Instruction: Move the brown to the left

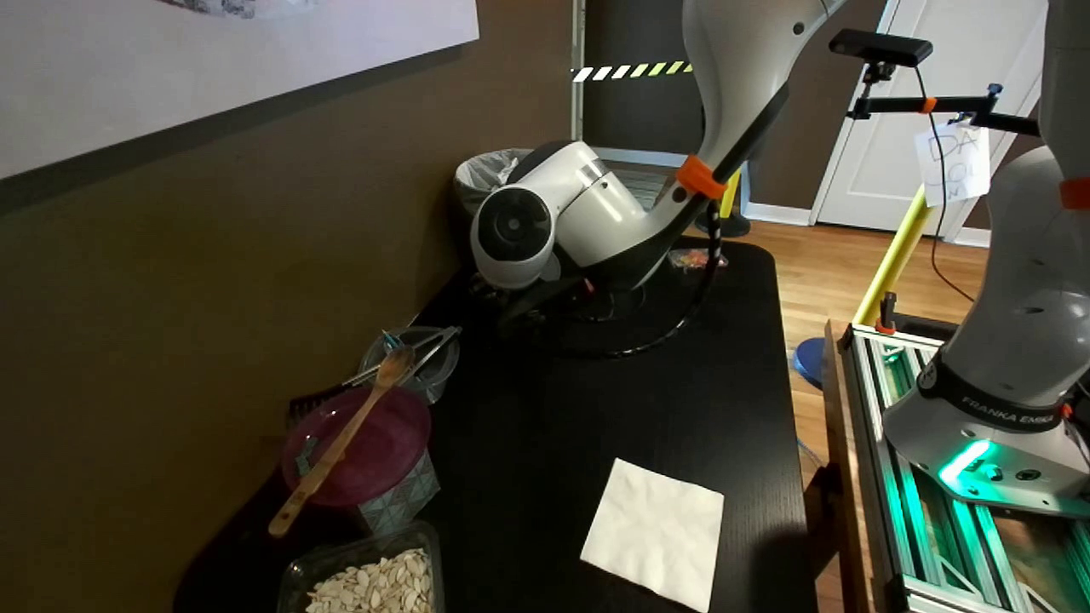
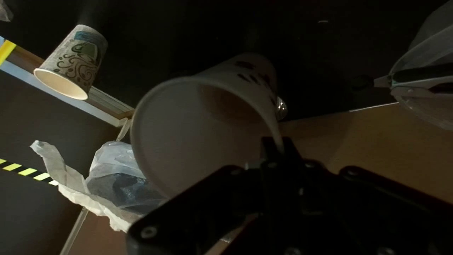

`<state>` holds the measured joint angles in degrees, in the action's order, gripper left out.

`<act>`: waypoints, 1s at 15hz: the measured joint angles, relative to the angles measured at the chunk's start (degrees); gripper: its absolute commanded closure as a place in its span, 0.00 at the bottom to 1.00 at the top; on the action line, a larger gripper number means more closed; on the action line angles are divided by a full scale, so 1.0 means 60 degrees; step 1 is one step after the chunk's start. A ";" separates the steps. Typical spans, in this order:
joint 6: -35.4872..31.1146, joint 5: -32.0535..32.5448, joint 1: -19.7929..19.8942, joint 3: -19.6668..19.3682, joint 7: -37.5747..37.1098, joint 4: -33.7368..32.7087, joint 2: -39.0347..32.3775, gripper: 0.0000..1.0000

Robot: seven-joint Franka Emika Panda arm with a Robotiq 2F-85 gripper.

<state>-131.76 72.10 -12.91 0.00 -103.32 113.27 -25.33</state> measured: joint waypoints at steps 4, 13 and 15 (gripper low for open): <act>0.0158 -0.1145 0.0183 0.0539 0.0874 0.0071 0.0120 0.98; 0.0861 -0.5268 0.0173 0.1350 0.5324 0.0200 0.0861 0.98; 0.0865 -0.5867 0.0145 0.1362 0.6336 0.0171 0.0850 0.98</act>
<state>-126.57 36.90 -12.04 8.17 -65.31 114.30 -20.22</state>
